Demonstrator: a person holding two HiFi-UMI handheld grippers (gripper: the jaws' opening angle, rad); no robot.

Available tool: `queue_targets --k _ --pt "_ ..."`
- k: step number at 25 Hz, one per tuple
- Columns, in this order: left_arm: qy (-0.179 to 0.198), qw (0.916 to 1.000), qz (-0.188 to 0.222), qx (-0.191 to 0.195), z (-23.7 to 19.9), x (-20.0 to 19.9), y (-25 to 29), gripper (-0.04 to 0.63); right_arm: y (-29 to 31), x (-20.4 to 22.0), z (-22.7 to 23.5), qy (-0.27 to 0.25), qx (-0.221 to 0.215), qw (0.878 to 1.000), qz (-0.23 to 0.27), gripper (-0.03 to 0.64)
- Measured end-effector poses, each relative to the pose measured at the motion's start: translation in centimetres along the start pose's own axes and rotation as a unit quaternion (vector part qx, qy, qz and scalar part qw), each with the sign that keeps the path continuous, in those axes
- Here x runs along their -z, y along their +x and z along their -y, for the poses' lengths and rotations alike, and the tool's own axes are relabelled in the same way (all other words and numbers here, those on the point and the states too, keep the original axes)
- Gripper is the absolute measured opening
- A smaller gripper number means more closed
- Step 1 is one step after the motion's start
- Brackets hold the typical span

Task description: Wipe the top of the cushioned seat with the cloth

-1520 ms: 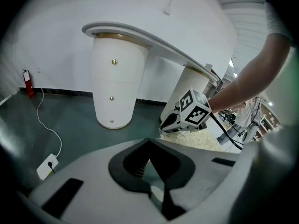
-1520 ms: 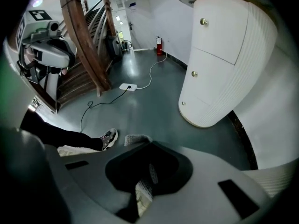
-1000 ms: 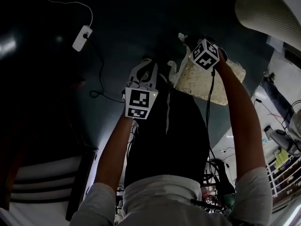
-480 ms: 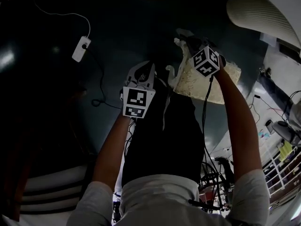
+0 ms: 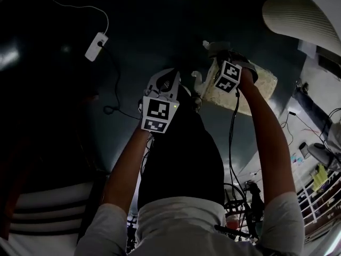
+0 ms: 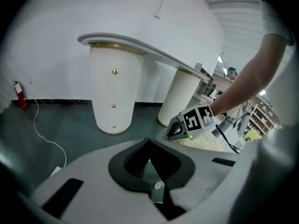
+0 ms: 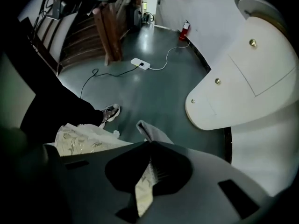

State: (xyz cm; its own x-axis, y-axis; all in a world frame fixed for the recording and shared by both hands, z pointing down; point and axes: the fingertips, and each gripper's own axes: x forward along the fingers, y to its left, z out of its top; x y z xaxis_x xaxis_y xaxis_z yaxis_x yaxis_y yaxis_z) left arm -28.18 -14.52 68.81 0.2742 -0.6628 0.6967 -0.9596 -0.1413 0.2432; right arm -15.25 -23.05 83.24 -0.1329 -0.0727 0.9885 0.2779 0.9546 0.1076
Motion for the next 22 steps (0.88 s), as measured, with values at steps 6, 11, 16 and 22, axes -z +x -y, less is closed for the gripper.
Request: queue_targets --k 6,11,16,22 --pt "-0.029 0.9990 -0.011 -0.033 0.8 5.2 -3.2 0.014 -0.3 -1.0 -2.9 -0.028 -0.008 0.999 -0.013 0.017" --pt "-0.056 0.9971 -0.002 -0.052 1.8 7.5 -4.4 0.014 -0.6 -1.1 -5.6 -0.051 -0.017 0.998 -0.013 0.017" --pt "-0.066 0.9959 0.002 -0.062 2.9 9.0 -5.6 0.014 -1.5 -1.1 -9.2 -0.081 -0.032 0.996 -0.012 0.017" --pt "-0.069 0.9951 0.009 -0.070 3.7 9.5 -6.8 0.014 -2.3 -1.3 -11.9 -0.086 -0.042 0.995 -0.011 0.017"
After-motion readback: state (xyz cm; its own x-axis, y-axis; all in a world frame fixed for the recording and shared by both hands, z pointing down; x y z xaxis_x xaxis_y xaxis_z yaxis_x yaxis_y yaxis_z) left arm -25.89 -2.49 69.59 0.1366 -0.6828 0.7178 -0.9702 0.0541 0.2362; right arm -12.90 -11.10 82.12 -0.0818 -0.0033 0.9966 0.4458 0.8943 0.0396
